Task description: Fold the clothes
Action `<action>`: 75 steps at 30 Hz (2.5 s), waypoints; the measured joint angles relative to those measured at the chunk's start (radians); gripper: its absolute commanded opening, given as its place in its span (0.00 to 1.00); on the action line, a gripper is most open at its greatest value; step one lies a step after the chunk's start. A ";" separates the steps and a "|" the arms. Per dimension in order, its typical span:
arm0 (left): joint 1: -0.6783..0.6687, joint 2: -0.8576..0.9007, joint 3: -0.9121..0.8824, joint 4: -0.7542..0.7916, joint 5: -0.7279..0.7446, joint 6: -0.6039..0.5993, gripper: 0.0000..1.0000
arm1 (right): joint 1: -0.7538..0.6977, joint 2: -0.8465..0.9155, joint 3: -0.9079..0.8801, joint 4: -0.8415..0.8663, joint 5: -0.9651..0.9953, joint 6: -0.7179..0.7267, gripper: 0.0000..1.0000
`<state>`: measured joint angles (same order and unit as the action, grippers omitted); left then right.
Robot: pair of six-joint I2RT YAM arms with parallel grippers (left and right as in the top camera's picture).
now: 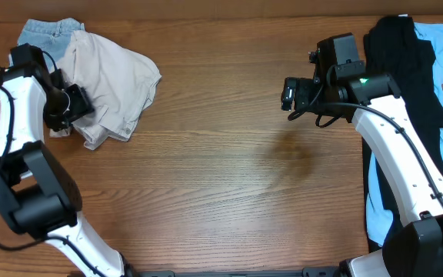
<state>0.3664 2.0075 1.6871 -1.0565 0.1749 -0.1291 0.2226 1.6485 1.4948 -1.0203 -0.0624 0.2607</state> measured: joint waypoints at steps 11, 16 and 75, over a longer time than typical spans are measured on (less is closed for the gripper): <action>-0.155 -0.204 0.000 0.009 0.050 0.142 1.00 | 0.000 0.000 0.000 -0.005 0.000 0.001 1.00; -0.293 -0.154 0.000 0.015 -0.079 0.184 1.00 | 0.000 0.000 0.000 -0.012 0.000 0.000 1.00; -0.298 0.363 0.988 -0.414 -0.620 -0.031 0.04 | 0.000 0.000 0.000 -0.029 0.011 -0.026 1.00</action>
<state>0.0681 2.3703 2.6755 -1.4708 -0.4454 -0.1604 0.2226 1.6485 1.4948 -1.0489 -0.0513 0.2348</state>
